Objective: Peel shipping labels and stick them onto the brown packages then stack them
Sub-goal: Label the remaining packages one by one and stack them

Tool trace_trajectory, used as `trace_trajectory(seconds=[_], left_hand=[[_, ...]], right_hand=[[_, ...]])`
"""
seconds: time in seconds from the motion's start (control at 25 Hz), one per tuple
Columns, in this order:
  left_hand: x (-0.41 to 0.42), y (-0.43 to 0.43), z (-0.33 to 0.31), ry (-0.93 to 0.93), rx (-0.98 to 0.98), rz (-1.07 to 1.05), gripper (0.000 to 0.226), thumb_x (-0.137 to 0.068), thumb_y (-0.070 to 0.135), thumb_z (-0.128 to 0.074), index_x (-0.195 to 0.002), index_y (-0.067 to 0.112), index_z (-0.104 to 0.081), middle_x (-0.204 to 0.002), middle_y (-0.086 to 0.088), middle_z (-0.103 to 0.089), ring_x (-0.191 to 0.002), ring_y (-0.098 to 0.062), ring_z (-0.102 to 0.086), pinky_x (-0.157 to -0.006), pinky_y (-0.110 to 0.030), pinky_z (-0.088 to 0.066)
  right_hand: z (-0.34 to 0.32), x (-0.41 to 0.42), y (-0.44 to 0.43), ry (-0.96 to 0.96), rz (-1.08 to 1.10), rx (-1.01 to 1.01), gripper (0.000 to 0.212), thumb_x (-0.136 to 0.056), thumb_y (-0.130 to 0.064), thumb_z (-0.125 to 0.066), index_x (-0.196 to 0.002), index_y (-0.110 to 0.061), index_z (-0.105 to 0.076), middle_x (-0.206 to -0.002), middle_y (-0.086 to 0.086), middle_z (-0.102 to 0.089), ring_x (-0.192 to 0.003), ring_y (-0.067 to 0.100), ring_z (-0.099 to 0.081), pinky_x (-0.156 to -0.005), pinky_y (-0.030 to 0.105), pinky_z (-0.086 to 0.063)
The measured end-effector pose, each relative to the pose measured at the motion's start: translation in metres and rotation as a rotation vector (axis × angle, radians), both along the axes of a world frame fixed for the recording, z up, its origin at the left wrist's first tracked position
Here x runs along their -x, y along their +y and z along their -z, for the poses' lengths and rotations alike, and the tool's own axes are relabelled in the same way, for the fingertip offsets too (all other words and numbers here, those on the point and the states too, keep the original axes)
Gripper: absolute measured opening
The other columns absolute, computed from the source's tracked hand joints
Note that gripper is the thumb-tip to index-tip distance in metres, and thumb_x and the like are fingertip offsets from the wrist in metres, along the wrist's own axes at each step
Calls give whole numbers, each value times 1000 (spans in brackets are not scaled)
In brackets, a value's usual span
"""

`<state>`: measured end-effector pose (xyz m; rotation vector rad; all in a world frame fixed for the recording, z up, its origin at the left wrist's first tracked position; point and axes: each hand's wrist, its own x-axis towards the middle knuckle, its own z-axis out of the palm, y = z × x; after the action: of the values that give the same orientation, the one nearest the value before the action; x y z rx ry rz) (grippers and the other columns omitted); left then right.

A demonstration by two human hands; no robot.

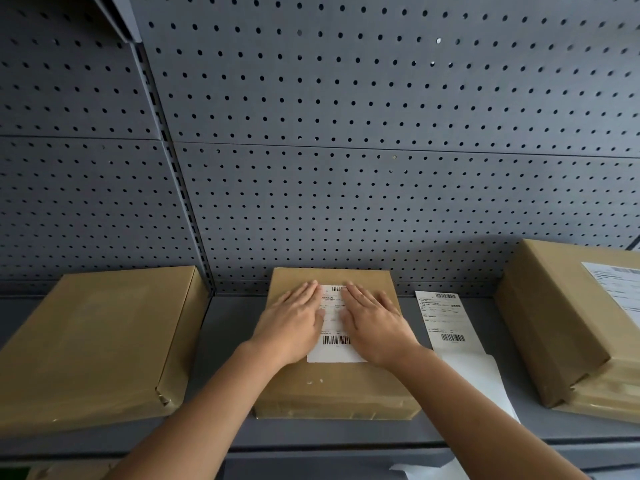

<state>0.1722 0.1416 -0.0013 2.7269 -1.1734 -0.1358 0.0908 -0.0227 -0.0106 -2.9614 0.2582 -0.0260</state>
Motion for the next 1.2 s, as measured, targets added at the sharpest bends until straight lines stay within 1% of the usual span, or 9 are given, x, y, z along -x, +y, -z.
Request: trace_trajectory(seconds=[0.24,0.32,0.44,0.56,0.72,0.88,1.0,1.08,1.2], left_hand=[[-9,21,-4,17,-29,-75,59,-109,42,-12,-162,18,-2,-170,3,2,-156,-8,1,-126,-29,1],[-3,23,-7,16,5,-58,58,-109,41,-13,-162,18,-2,-170,3,3,-156,-8,2,-126,-28,1],[20,21,-11,22,46,28,58,-110,39,-15,-162,18,-3,-169,4,3,-155,-6,3,-126,-28,2],[42,22,-6,2,11,90,58,-109,38,-15,-162,17,-6,-170,3,0,-156,-7,2,-127,-31,0],[50,27,-1,-3,-6,52,60,-109,41,-16,-162,17,-3,-170,3,4,-155,-7,5,-127,-31,1],[48,42,2,0,-23,-9,60,-108,42,-14,-161,19,2,-169,5,8,-155,-5,7,-127,-30,1],[42,52,2,34,-39,-63,60,-108,44,-10,-161,20,4,-169,5,9,-155,-6,7,-127,-31,0],[46,54,0,50,-19,-75,60,-108,43,-10,-161,20,4,-169,6,9,-155,-6,7,-127,-30,1],[72,53,-7,36,55,-15,59,-108,43,-11,-161,21,3,-166,9,12,-154,-4,9,-126,-28,3]], right_hand=[[-4,22,-33,29,146,-46,59,-107,-43,-19,-160,-19,-15,-169,-6,-11,-155,10,-6,-125,38,2],[-8,28,-26,-13,116,-69,58,-107,-41,-20,-160,-18,-16,-169,-5,-11,-155,10,-5,-125,35,2],[-15,37,4,-69,-15,-83,57,-108,-38,-20,-160,-17,-16,-168,-4,-11,-155,9,-5,-123,31,4],[-13,45,30,-35,-88,-92,60,-106,-42,-15,-160,-18,-15,-169,-3,-10,-155,8,-4,-122,31,5],[-4,52,29,15,-60,-24,71,-96,-49,-4,-161,-20,-13,-169,-6,-8,-154,7,-1,-123,35,6],[-1,62,6,11,63,-12,60,-106,-46,-14,-161,-22,-13,-169,-10,-7,-154,5,-2,-123,36,6],[-1,71,-4,25,125,-30,61,-106,-47,-15,-161,-20,-13,-169,-8,-7,-154,6,-1,-125,37,5],[-5,76,4,-2,108,-42,63,-105,-49,-13,-161,-19,-13,-169,-6,-7,-155,8,-1,-125,36,5],[-13,85,36,-63,-21,-53,72,-100,-55,-2,-161,-19,-14,-169,-5,-7,-155,8,-1,-123,33,9]])
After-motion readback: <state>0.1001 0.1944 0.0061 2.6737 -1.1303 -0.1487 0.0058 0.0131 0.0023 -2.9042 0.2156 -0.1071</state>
